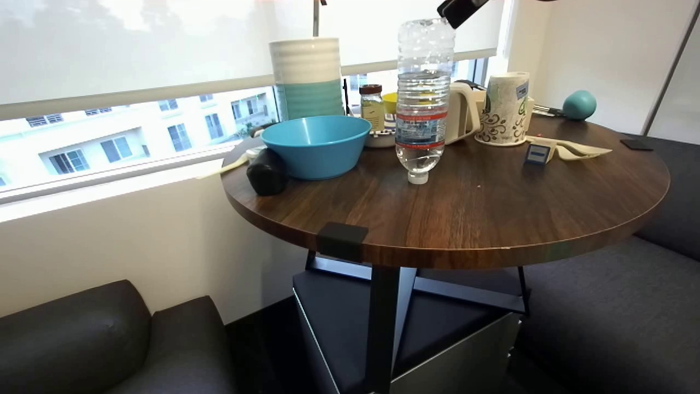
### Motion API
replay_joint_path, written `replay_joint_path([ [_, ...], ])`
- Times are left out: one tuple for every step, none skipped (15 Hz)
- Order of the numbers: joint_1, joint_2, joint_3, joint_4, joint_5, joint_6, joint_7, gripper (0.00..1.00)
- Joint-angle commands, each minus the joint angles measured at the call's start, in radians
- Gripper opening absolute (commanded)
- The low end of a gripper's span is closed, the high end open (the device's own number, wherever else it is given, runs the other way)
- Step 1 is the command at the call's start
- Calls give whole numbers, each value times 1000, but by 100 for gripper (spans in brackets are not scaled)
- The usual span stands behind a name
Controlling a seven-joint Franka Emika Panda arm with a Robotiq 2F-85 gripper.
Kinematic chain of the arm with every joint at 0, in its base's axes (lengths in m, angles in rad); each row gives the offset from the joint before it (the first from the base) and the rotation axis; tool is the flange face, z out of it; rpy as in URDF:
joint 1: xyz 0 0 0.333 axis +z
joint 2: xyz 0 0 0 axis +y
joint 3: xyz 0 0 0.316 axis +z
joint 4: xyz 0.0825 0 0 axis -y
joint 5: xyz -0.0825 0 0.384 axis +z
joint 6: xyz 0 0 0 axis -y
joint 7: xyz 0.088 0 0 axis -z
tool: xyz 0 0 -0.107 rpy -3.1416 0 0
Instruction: Turn the water bottle upside down
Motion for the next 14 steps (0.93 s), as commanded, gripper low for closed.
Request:
replay_joint_path([
  [-73,-55,50,0,-30,-106,61,100],
  [-65,-72,33,0,-89,-123,115,100],
  [-82,-84,38,6,-106,-162,140,100],
  [-95,-98,39,19,-126,-205,186,100],
  [-108,-110,41,29,-144,-243,228,100],
  [-122,-123,44,43,-156,-282,275,100],
  [-135,-135,46,61,-166,-322,321,100],
  [-140,-145,43,79,-167,-359,360,100],
  [-157,-152,49,99,-171,-401,411,100],
  [-159,-159,45,116,-165,-437,446,100],
  [-175,-163,51,133,-168,-471,491,100],
  [-180,-168,50,148,-160,-497,515,100],
  [-188,-171,52,163,-154,-528,543,100],
  [-199,-173,56,174,-154,-547,565,100],
])
